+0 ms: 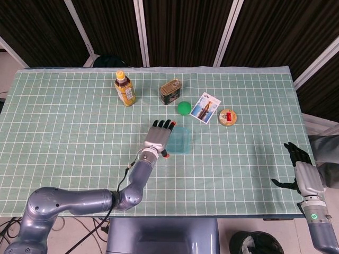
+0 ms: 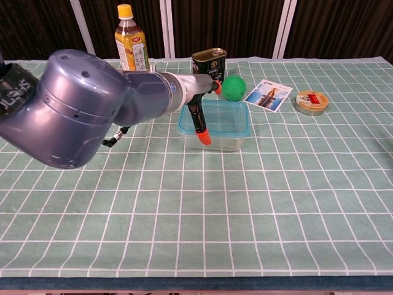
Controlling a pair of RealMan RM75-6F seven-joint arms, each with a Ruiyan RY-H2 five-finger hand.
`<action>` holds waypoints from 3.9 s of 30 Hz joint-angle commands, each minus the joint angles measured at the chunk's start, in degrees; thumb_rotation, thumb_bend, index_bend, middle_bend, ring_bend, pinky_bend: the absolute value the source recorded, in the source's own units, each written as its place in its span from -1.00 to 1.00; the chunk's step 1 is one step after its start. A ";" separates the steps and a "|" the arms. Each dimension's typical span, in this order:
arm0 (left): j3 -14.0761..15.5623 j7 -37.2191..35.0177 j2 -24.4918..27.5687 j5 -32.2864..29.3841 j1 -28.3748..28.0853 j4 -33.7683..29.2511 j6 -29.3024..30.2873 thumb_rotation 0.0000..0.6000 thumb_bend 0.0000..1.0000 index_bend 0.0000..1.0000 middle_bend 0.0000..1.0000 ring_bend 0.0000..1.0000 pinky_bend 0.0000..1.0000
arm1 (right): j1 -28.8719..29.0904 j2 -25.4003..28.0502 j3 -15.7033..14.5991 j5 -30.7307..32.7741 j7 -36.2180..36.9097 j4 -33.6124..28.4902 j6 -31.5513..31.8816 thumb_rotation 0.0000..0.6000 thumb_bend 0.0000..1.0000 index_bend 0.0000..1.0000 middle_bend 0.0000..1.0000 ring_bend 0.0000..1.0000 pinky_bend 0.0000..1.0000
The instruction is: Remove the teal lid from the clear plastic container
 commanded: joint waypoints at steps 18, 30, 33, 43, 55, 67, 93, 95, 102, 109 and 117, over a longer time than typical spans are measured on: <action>2.79 -2.02 -2.19 1.56 -1.88 4.66 -0.58 1.00 -0.92 -0.93 -0.62 -0.61 -0.29 | -0.08 0.29 0.10 0.51 -0.07 -0.23 -0.27 1.00 -0.68 -1.00 -1.00 -1.00 -1.00; 11.31 -11.58 10.17 18.63 8.79 -11.42 -0.09 1.00 -0.92 -0.92 -0.62 -0.61 -0.29 | -0.01 0.21 -0.15 0.00 -1.60 -0.27 0.05 1.00 -0.68 -1.00 -1.00 -1.00 -1.00; 12.81 -15.53 13.38 23.71 11.15 -13.87 -1.77 1.00 -0.92 -0.92 -0.62 -0.61 -0.30 | 0.11 0.19 -0.33 -0.39 -2.36 -0.29 0.11 1.00 -0.68 -1.00 -1.00 -1.00 -1.00; 14.33 -27.82 15.23 36.61 12.74 -11.17 -11.00 1.00 -0.92 -0.92 -0.62 -0.63 -0.32 | 1.15 -0.07 -0.11 -3.67 -5.01 -3.60 1.95 1.00 -0.68 -1.00 -1.00 -1.00 -1.00; 13.77 -29.89 10.93 39.64 8.26 -7.20 -15.38 1.00 -0.92 -0.92 -0.63 -0.63 -0.32 | 6.01 -4.88 2.11 -3.04 -10.29 -10.06 -0.96 1.00 -0.68 -1.00 -1.00 -1.00 -1.00; 12.88 -29.66 7.20 35.54 4.99 -4.70 -15.44 1.00 -0.92 -0.92 -0.63 -0.63 -0.33 | 9.34 -11.28 5.21 5.29 -17.48 -14.35 -1.89 1.00 -0.68 -1.00 -1.00 -1.00 -1.00; 13.11 -29.13 7.04 29.24 -1.18 -4.42 -17.52 1.00 -0.91 -0.92 -0.64 -0.66 -0.34 | 10.13 -22.13 5.84 14.65 -25.55 -19.53 4.36 1.00 -0.68 -1.00 -1.00 -1.00 -1.00; 12.99 -29.49 7.09 28.71 -1.50 -4.32 -17.61 1.00 -0.91 -0.92 -0.64 -0.66 -0.34 | 9.97 -22.20 5.39 14.46 -25.45 -19.70 4.41 1.00 -0.68 -1.00 -1.00 -1.00 -1.00; 13.09 -30.24 6.85 27.36 -2.50 -4.42 -17.85 1.00 -0.91 -0.92 -0.64 -0.66 -0.33 | 9.36 -22.92 3.41 13.52 -25.29 -20.05 4.55 1.00 -0.68 -1.00 -1.00 -1.00 -1.00; 14.02 -30.57 7.01 26.53 -3.16 -5.21 -18.17 1.00 -0.91 -0.92 -0.64 -0.66 -0.33 | 9.09 -24.41 2.25 12.85 -25.52 -19.39 4.84 1.00 -0.68 -1.00 -1.00 -1.00 -1.00; 13.92 -31.85 7.24 25.90 -3.41 -5.63 -17.59 1.00 -0.91 -0.92 -0.64 -0.66 -0.33 | 9.01 -25.05 2.14 12.86 -25.80 -18.93 4.94 1.00 -0.68 -1.00 -1.00 -1.00 -1.00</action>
